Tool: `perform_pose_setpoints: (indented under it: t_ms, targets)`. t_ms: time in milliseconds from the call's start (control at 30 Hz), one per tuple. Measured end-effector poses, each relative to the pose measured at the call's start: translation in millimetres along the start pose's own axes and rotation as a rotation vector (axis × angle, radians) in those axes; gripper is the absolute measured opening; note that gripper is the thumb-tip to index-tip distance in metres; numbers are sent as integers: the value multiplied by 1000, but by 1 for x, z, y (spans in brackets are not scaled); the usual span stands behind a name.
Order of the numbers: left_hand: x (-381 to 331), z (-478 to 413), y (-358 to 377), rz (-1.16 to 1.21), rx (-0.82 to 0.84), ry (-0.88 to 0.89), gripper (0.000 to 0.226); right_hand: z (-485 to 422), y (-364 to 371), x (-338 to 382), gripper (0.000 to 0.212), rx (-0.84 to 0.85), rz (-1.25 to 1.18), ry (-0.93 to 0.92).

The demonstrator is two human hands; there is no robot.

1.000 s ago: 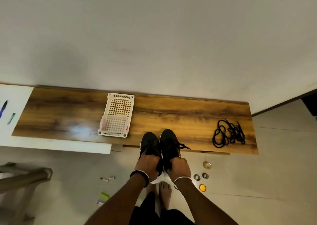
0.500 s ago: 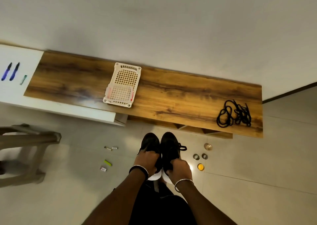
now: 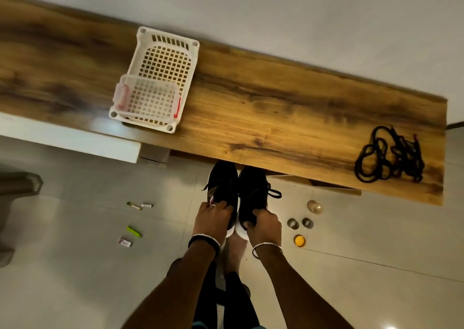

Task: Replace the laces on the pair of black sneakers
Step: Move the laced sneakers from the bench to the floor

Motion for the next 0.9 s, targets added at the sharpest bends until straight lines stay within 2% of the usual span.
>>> perform_pose_setpoints:
  t_ms: [167,333,467,633,800,900]
  targets:
    - [25,-67,43,-47,-100,5,43,-71,47,-6,19,-129,11,-54]
    - [41,-125,70,-44,-356,46,44,-136,93,-13,14,-254,26,-103]
    - [45,-160,100,-24,-442,66,49,-173,124,-19,18,-325,51,-136]
    - [55,-196,130,-1,-443,23,44,-208,147,-27,19,-347,99,-184]
    - [64,-232,140,55,-422,-6,43,-246,152,-26,31,-378,145,-230]
    - [63,-250,134,93,-427,-33,40,-264,150,-22,30,-351,168,-175]
Point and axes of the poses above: each hand's wrist, its own z-axis away from the middle knuckle, its own y-axis out of the palm, x = y × z, the point moved 5 cm from there along -z, towards the middle knuckle, and after that the axes turned 4 degrees about -y, right-handed, at the moved point
